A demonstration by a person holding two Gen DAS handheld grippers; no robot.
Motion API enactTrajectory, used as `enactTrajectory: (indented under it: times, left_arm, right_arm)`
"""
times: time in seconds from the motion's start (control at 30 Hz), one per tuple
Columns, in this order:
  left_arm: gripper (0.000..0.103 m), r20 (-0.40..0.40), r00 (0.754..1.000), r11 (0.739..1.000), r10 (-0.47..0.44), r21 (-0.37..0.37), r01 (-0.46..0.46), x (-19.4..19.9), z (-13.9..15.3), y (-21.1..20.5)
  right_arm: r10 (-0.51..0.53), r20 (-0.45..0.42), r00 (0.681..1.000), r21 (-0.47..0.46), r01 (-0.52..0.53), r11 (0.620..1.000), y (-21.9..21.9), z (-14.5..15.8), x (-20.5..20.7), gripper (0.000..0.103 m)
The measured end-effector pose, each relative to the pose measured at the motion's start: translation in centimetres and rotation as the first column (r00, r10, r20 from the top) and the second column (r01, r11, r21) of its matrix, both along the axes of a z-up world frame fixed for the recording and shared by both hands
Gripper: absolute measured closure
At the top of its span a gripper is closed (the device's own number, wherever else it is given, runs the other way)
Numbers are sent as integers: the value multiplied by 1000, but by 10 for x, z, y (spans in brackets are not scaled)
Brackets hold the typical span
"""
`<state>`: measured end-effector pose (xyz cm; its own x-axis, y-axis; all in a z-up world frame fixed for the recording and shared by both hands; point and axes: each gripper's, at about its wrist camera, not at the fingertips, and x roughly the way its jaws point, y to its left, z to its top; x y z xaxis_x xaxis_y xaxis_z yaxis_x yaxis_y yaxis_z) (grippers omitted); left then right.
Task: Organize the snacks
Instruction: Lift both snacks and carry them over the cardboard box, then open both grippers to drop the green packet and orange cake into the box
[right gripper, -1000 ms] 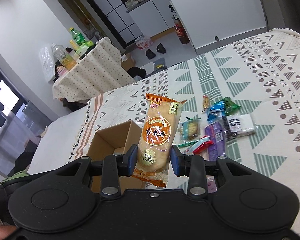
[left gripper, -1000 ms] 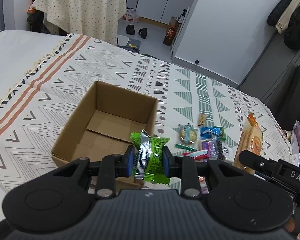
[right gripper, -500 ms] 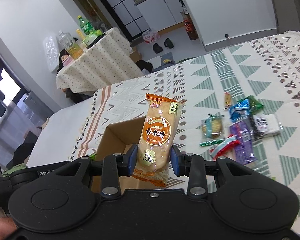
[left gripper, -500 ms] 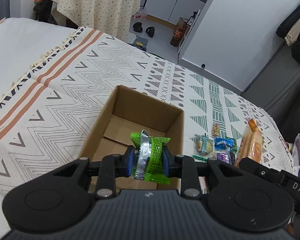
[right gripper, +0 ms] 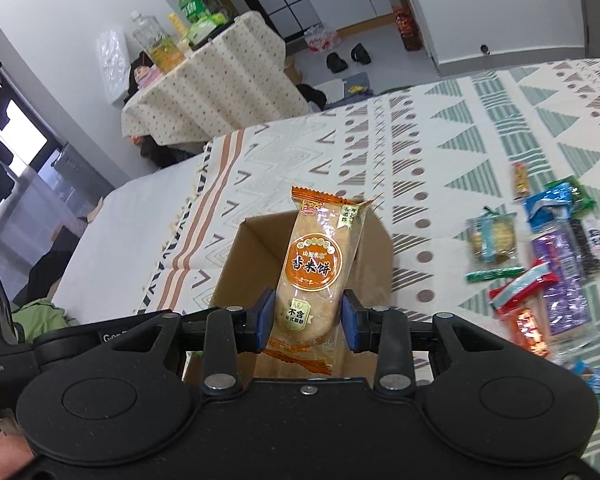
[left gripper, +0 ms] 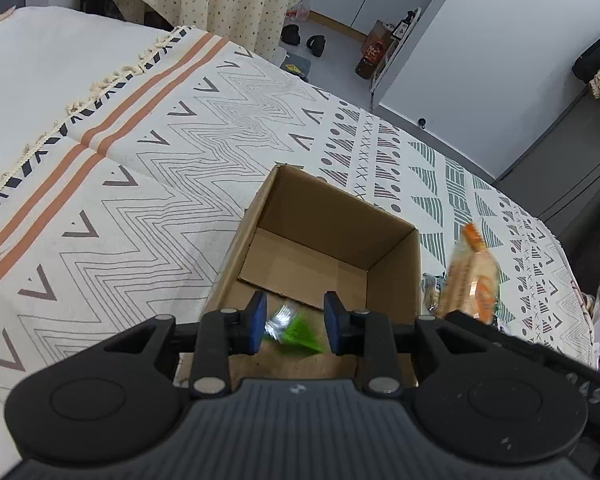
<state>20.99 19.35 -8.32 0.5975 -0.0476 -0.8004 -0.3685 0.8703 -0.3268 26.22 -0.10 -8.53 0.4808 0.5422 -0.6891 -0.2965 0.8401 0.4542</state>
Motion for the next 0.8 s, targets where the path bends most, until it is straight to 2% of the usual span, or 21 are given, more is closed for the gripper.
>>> enactTrajectory:
  times: [0.23, 0.3, 0.37, 0.43, 0.6, 0.8]
  left_arm:
    - [70, -6, 1000, 1000, 8, -15, -8, 0, 2, 14]
    - [67, -10, 1000, 1000, 18, -19, -19, -1, 2, 18]
    - [59, -20, 999, 999, 35, -16, -35, -3, 3, 21]
    - [51, -31, 998, 999, 50, -17, -50, -6, 4, 23]
    - [31, -55, 996, 998, 65, 18, -64, -14, 10, 21]
    - [24, -48, 996, 996, 78, 41, -76, -25, 21, 12]
  right_arm:
    - [45, -40, 998, 5, -45, 999, 23, -9, 1, 68]
    - [68, -52, 996, 21, -67, 998, 28, -9, 0, 67]
    - [78, -73, 994, 31, -75, 997, 31, -9, 0, 63]
    - [78, -75, 994, 29, -76, 997, 30, -8, -3, 50]
    - [53, -74, 996, 39, -50, 998, 17, -2, -8, 49]
    - [18, -56, 998, 37, -16, 999, -6, 7, -17, 48]
